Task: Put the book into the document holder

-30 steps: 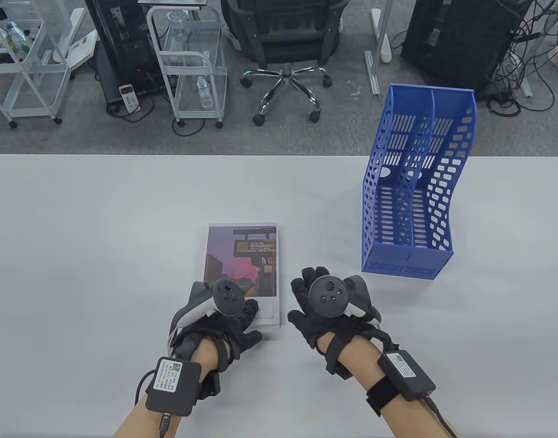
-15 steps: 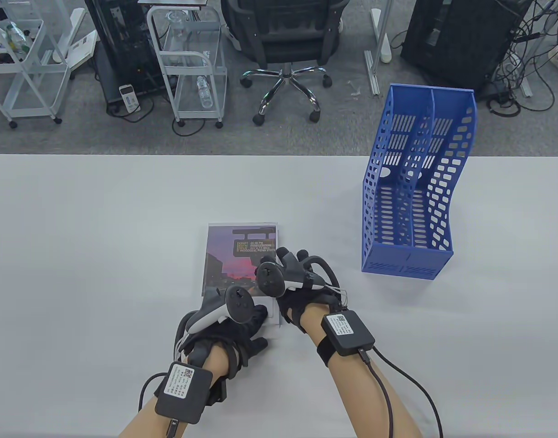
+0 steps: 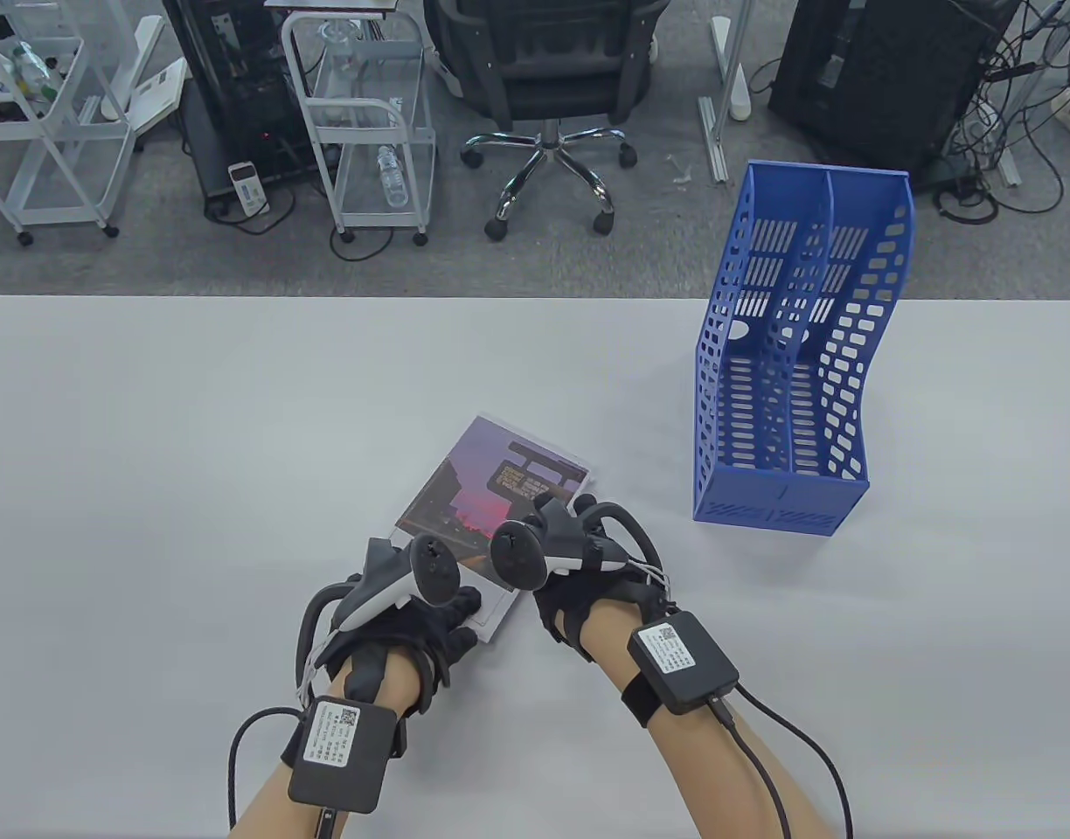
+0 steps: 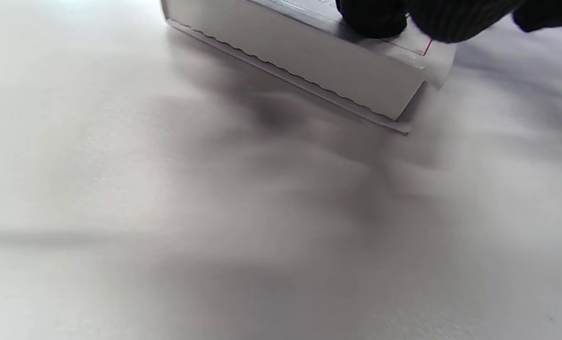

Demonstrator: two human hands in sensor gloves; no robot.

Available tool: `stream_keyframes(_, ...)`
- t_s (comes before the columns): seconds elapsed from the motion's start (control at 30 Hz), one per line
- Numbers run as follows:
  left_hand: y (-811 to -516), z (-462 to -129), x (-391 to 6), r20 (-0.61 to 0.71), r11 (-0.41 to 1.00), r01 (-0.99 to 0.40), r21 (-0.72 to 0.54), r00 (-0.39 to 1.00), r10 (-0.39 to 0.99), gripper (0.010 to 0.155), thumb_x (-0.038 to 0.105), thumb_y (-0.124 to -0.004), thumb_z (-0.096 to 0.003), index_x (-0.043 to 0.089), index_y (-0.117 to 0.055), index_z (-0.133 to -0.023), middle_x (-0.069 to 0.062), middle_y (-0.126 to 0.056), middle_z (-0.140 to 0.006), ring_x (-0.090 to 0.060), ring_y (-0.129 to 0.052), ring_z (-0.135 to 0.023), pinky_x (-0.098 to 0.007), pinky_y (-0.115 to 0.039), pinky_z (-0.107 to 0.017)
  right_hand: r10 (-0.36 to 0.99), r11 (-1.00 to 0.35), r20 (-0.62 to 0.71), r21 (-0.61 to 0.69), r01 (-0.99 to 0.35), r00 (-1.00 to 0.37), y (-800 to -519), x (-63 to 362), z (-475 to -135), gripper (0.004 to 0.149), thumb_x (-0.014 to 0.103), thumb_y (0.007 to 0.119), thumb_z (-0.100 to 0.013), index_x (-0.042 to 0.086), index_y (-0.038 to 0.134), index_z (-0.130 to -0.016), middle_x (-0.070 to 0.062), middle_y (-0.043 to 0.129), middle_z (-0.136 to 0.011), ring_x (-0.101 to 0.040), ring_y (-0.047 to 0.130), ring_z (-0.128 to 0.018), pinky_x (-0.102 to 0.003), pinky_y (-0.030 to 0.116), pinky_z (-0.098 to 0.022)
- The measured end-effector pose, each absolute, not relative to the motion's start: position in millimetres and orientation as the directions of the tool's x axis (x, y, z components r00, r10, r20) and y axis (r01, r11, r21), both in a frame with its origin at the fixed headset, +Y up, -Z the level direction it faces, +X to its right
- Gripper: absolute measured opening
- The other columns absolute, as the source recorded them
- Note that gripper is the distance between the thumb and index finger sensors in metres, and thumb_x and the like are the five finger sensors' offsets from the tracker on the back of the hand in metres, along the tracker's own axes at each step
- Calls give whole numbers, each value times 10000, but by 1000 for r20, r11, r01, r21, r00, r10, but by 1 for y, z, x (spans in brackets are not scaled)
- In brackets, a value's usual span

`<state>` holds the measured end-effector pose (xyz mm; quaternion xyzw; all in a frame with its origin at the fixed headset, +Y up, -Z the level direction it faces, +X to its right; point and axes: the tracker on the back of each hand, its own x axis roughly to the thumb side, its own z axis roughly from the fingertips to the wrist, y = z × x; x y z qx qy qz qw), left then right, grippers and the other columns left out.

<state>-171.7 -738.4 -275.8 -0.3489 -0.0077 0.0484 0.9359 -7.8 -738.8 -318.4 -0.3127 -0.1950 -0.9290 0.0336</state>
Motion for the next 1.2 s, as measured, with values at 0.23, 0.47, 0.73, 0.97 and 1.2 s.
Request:
stream_keyframes(0.23,-741,-291,-206,-135,803,-137,-581,988,71,613,654,-631,-409,591,-509,-1007,130,-94,-1136,-224,-53,-1094,-573,-196,-757,214,-853,593,500,147,-776,-728,-26,-300,577,229,757,-429,56,556,-941,-246,526,-987,-496,297,-934,-729,295,-579)
stream_keyframes(0.47,-742,-296,-213,-125,816,-185,-548,982,139,646,648,-637,-408,537,-500,-1029,129,-99,-1135,-226,-65,-1096,-572,-201,-758,248,-852,616,506,134,-748,-722,-32,-297,563,255,750,-436,61,576,-935,-246,573,-980,-486,339,-941,-719,315,-590)
stream_keyframes(0.73,-692,-278,-182,46,890,-237,-390,960,276,687,643,-647,-405,313,-684,-1006,-7,-736,-1072,-321,-789,-987,-568,-514,-732,388,-912,458,320,-258,-800,-701,21,-340,589,285,714,-451,72,506,-960,-254,512,-1033,-565,420,-945,-742,368,-604)
stream_keyframes(0.97,-724,-271,-153,48,709,-279,-648,914,403,691,654,-647,-400,275,-741,-971,-31,-849,-978,-323,-918,-850,-551,-630,-668,412,-878,324,390,-277,-852,-744,52,-365,720,443,702,-462,93,352,-986,-203,266,-1067,-545,163,-939,-747,239,-597)
stream_keyframes(1.2,-737,-277,-163,-4,703,-287,-650,927,375,691,655,-641,-401,296,-709,-988,-20,-808,-1011,-322,-887,-888,-556,-608,-684,250,-923,388,371,-98,-887,-753,39,-359,697,439,694,-460,64,407,-973,-228,336,-1054,-520,174,-936,-734,242,-596)
